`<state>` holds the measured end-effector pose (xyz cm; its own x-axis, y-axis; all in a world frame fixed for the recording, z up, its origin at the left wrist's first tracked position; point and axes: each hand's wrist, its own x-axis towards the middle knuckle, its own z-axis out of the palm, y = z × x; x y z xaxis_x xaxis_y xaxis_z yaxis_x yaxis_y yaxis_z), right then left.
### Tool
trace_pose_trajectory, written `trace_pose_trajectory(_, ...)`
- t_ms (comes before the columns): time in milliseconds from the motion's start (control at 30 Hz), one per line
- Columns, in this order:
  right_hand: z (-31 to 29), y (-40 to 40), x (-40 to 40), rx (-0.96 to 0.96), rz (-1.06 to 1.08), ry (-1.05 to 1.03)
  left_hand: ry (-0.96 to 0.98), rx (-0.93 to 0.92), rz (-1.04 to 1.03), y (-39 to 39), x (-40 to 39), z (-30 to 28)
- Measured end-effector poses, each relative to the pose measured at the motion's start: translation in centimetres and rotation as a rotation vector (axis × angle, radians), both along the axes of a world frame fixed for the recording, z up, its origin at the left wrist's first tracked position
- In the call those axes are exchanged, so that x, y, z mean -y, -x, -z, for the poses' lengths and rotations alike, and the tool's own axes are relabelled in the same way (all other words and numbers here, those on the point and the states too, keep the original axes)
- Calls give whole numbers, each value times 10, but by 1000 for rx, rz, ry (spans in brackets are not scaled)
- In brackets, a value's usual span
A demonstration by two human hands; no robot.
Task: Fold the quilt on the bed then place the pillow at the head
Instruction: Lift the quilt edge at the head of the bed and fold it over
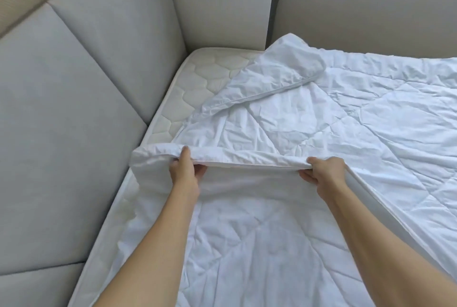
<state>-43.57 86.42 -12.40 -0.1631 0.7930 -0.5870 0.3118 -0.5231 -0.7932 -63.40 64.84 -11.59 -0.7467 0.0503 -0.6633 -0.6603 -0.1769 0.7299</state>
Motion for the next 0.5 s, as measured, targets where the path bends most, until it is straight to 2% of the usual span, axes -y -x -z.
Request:
trace_pose_trajectory(67, 41, 7, 1, 71, -147, -146, 243, -203, 328, 10, -12, 41)
trace_pose_trajectory(133, 80, 9, 23, 192, -486, -341, 680, -604, 746, 10, -9, 87)
trace_pose_trajectory(200, 112, 7, 49, 495, -900, -629, 1099, -1020, 1061, 2, 7, 124)
trace_pose_trajectory(233, 123, 6, 56, 613, -1003, -749, 1191, -1117, 1129, -3, 14, 136)
trace_pose_trajectory(367, 139, 11, 51, 731, -1032, -807, 1286, -1209, 1141, -6, 18, 165)
trace_pose_trajectory(500, 135, 13, 52, 736, -1052, -805, 1284, -1160, 1228, -4, 14, 153)
